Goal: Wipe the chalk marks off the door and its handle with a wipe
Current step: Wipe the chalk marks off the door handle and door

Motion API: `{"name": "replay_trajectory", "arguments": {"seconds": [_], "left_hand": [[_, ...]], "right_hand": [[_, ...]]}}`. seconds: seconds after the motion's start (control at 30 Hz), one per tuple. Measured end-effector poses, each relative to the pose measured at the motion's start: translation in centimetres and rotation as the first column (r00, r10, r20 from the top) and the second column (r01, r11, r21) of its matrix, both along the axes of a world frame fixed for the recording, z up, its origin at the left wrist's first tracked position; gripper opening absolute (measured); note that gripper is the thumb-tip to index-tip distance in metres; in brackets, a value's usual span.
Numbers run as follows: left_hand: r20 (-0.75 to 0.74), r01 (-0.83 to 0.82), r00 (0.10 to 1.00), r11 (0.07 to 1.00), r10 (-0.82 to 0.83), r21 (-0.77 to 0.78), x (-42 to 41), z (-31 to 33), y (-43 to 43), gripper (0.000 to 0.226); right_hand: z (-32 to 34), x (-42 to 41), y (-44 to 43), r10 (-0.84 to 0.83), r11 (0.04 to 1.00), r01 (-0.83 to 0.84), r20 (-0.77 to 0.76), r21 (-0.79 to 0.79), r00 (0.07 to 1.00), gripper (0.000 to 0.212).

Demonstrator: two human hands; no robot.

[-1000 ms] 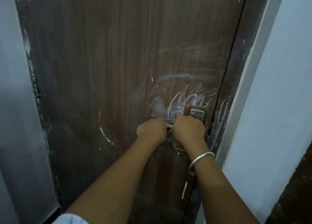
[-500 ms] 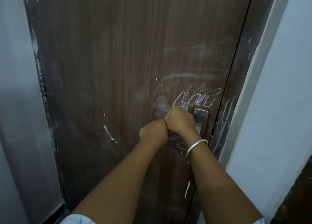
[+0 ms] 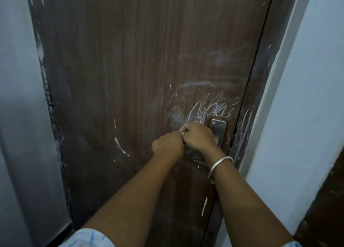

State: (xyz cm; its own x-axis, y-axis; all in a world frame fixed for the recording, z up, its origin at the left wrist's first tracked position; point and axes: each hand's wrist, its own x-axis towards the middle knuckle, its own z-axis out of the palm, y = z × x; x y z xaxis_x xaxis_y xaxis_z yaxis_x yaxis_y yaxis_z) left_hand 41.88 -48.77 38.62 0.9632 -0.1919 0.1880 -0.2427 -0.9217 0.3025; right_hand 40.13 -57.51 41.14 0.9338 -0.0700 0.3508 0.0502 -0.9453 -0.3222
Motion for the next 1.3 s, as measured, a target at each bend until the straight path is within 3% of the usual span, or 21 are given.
{"name": "replay_trajectory", "arguments": {"seconds": [0.27, 0.43, 0.63, 0.73, 0.87, 0.93, 1.1, 1.2, 1.3], "left_hand": [[0.100, 0.062, 0.993, 0.998, -0.064, 0.017, -0.2, -0.4, 1.3, 0.026], [0.198, 0.154, 0.968, 0.988, -0.153, 0.014, 0.0, -0.2, 2.0, 0.037], [0.290, 0.310, 0.918, 0.946, -0.270, -0.100, 0.9, 1.0, 3.1, 0.028], [0.285, 0.441, 0.884, 0.863, -0.370, -0.246, 1.8, 1.7, 3.3, 0.036], [0.319, 0.510, 0.856, 0.766, -0.407, -0.392, 2.3, 3.1, 3.3, 0.066], [0.338, 0.528, 0.842, 0.771, -0.420, -0.356, 2.8, 3.7, 3.3, 0.075], [0.349, 0.432, 0.876, 0.862, -0.331, -0.266, 4.2, 4.1, 3.2, 0.079], [0.339, 0.393, 0.891, 0.886, -0.301, -0.245, 5.0, 3.9, 3.2, 0.080], [0.290, 0.395, 0.900, 0.890, -0.325, -0.229, 5.4, 3.8, 3.4, 0.084]], "right_hand": [[-0.3, -0.8, 0.1, 0.024, 0.922, 0.028, 0.129, -0.386, 0.991, 0.026], [-0.6, -2.2, -1.8, -0.052, 0.954, 0.100, 0.172, -0.283, 0.984, 0.031], [0.1, -2.8, -2.2, -0.110, 0.980, 0.168, 0.412, -0.107, 0.904, 0.015], [0.3, -2.3, -1.4, -0.007, 0.976, 0.117, 0.512, -0.184, 0.859, 0.018], [0.7, -0.4, -0.8, 0.129, 0.887, 0.103, 0.456, -0.450, 0.881, 0.028], [1.0, 0.6, -0.5, 0.125, 0.895, 0.102, 0.463, -0.434, 0.878, 0.029], [0.8, 3.6, 0.3, 0.184, 0.856, 0.041, 0.377, -0.516, 0.908, 0.063], [0.9, 4.4, 0.6, 0.190, 0.775, 0.148, 0.450, -0.615, 0.873, 0.061], [0.8, 4.8, 1.0, 0.089, 0.650, 0.321, 0.488, -0.689, 0.868, 0.064]]}}
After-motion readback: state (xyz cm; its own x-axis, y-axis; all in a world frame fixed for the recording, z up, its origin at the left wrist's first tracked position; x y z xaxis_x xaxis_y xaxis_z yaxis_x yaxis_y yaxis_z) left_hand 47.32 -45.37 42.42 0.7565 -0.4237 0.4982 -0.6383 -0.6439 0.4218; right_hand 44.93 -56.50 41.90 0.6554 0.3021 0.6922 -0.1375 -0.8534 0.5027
